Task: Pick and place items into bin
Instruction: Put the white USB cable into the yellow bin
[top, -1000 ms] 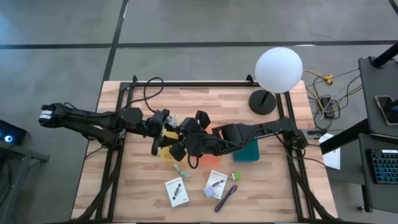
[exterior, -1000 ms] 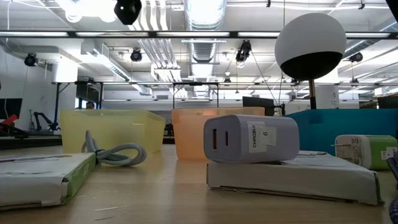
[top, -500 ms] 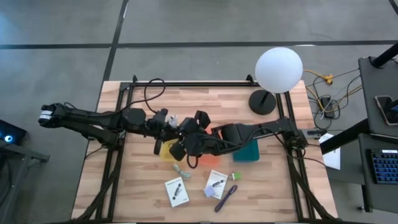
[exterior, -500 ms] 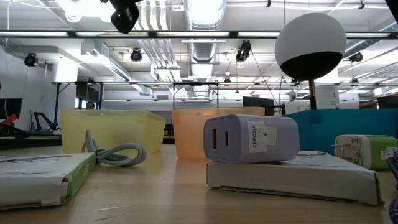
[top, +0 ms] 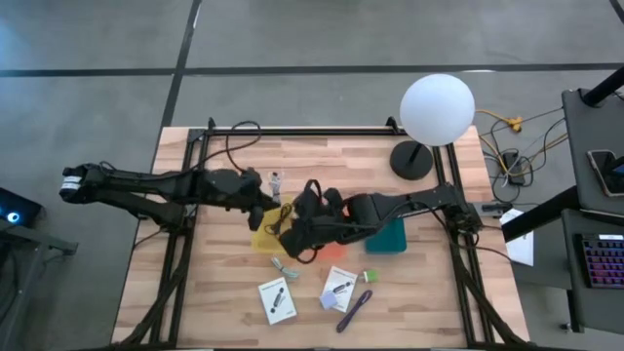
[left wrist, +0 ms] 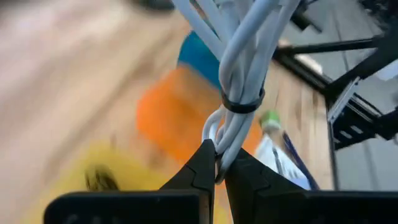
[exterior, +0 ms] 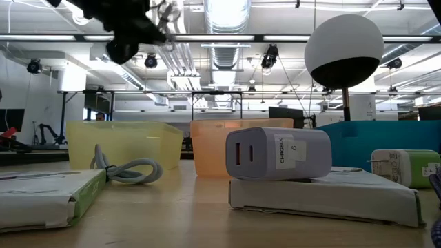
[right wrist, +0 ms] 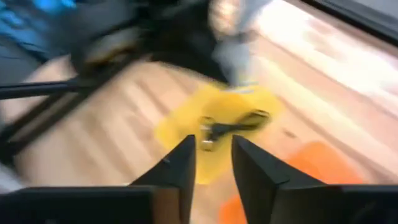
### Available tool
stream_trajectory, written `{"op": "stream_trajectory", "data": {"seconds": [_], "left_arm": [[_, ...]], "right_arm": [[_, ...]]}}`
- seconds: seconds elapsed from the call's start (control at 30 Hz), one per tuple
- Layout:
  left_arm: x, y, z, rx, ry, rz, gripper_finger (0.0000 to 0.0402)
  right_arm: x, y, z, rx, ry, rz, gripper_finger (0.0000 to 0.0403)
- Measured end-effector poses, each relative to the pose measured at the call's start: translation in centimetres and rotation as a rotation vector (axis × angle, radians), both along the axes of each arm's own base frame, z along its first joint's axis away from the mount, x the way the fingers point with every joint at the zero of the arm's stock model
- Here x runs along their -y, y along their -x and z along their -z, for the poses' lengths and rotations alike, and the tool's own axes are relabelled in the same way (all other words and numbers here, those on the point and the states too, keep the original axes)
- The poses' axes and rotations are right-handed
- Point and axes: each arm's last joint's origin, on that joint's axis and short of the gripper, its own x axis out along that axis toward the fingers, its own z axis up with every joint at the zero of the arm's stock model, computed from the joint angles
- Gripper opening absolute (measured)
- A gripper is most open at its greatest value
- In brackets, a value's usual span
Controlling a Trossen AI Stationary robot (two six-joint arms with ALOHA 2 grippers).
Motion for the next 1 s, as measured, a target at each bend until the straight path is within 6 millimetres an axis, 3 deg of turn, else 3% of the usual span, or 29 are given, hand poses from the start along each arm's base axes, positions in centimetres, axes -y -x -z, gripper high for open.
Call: {"op": "stream_trajectory", "data": {"seconds": [0.27,0.57,0.73,0.87,1.0], "left_arm": [[1.9,1.3,3.7,-0.184,0.375,-0.008,0.0005],[2.4,2.1,8.7,-0.029,0.713,-0.126,0.0007],[2.4,2.8,11.3,-0.115,0.814,-0.230,0.0047],[2.3,2.6,11.0,-0.090,0.805,-0.250,0.0095],[2.3,2.0,9.5,-0.035,0.790,-0.230,0.0145]], "right_arm": [[-0.7,1.0,0.3,-0.062,0.007,0.031,0.0156],[-0.8,1.1,0.3,-0.051,0.008,0.046,0.0173],[-0.8,1.1,0.3,-0.063,0.042,0.023,0.0173],[-0.7,1.1,0.3,-0.074,0.062,0.002,0.0172],[-0.7,1.1,0.3,-0.086,0.075,-0.021,0.0173]]}}
